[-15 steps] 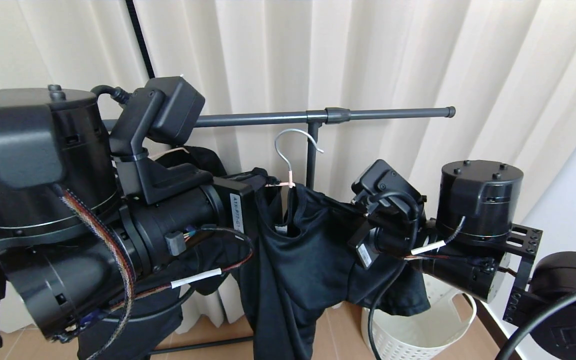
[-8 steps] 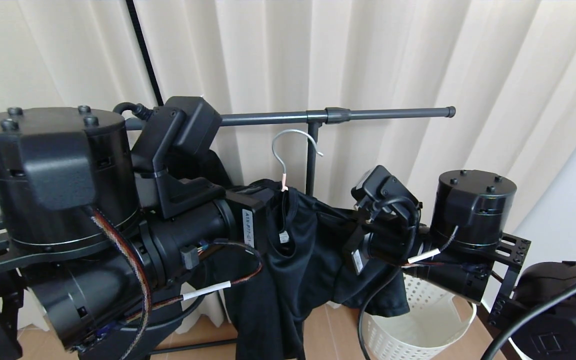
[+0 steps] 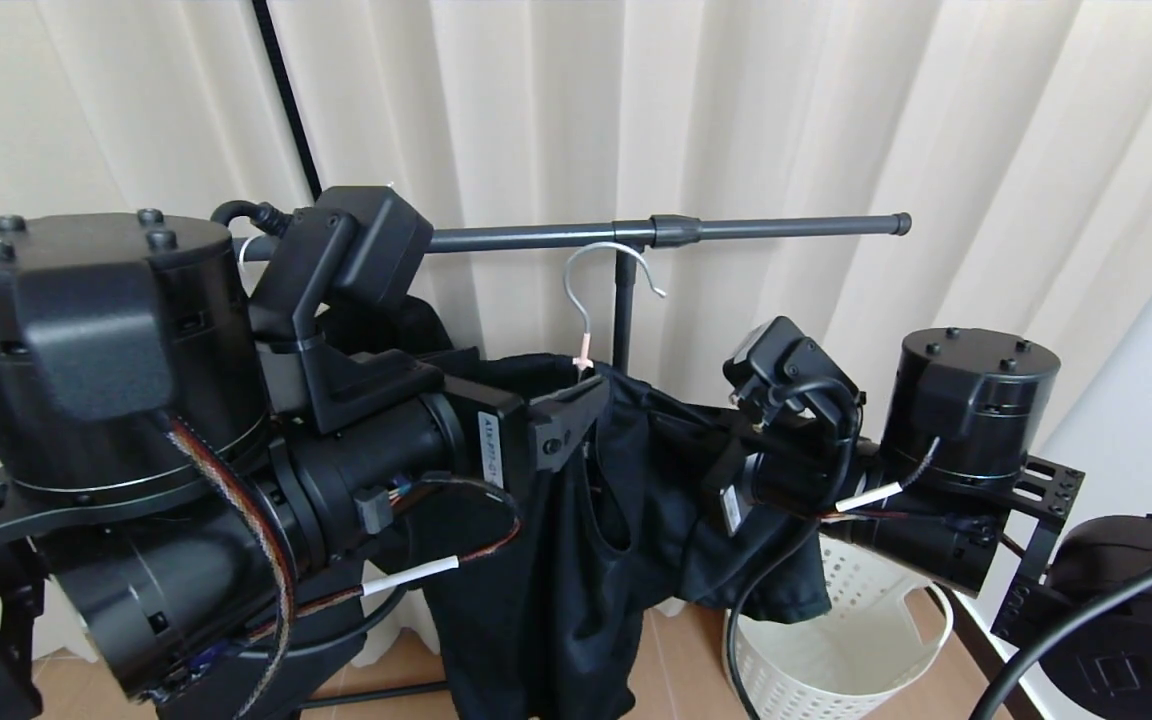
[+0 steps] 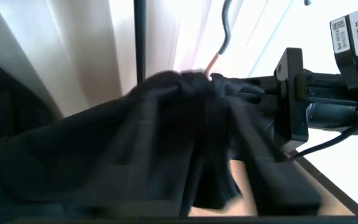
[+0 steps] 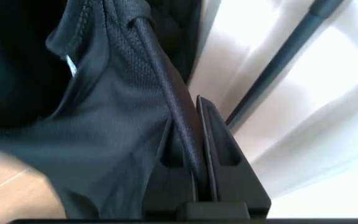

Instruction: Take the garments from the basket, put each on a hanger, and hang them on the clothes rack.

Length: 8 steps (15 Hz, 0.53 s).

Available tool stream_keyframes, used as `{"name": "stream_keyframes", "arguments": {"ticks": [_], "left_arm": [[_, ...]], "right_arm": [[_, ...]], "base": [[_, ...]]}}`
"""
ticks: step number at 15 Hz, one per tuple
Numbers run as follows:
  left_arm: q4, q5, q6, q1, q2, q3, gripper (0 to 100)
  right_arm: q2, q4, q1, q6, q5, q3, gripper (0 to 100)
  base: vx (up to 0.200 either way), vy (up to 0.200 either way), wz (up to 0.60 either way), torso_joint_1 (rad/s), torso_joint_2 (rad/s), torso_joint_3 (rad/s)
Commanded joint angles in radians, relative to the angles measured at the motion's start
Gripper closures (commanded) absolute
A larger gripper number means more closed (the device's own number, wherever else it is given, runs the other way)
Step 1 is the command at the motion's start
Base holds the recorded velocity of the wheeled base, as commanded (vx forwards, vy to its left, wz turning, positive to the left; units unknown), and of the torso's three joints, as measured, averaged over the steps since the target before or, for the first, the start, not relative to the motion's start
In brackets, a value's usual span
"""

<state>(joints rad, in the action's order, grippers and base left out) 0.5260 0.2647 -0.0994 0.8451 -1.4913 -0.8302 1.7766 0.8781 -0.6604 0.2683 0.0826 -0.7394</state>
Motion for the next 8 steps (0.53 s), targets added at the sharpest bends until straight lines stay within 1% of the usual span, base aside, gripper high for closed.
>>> {"name": "stream_keyframes", "arguments": {"ticks": [1,2,3,4,5,6,7,8], "left_arm": [[0.023,-0.005,0.003,-0.018,0.051,0.04,0],[0.026,-0.002,0.013,-0.038,0.062,0.049,0],[0.025,-0.001,0.024,-0.064,0.085,0.057,0],[0.02,-0.004,0.032,-0.101,0.114,0.063,0],[0.003,-0.005,0.046,-0.164,0.138,0.066,0],[-0.035,-0.025,0.072,-0.264,0.16,0.08,0],[-0.035,-0.025,0.072,-0.264,0.16,0.08,0],[-0.067,-0.266,0.081,-0.446,0.217,0.111,0]], "right_arm": [[-0.006,-0.001,0.018,0.0,0.0,-0.003,100],[-0.014,-0.002,0.027,0.002,0.005,-0.002,100],[-0.025,-0.008,0.042,0.002,0.034,0.0,100],[-0.036,-0.01,0.07,0.003,0.085,0.003,100],[-0.051,-0.01,0.11,0.008,0.151,0.015,100],[-0.06,-0.011,0.15,0.015,0.22,0.021,100],[-0.06,-0.011,0.15,0.015,0.22,0.021,100],[-0.062,-0.011,0.216,0.028,0.33,0.023,100]], "base": [[0.0,0.0,0.0,0.0,0.0,0.0],[0.0,0.0,0.0,0.0,0.0,0.0],[0.0,0.0,0.0,0.0,0.0,0.0],[0.0,0.0,0.0,0.0,0.0,0.0],[0.0,0.0,0.0,0.0,0.0,0.0],[0.0,0.0,0.0,0.0,0.0,0.0],[0.0,0.0,0.0,0.0,0.0,0.0],[0.0,0.0,0.0,0.0,0.0,0.0]]}}
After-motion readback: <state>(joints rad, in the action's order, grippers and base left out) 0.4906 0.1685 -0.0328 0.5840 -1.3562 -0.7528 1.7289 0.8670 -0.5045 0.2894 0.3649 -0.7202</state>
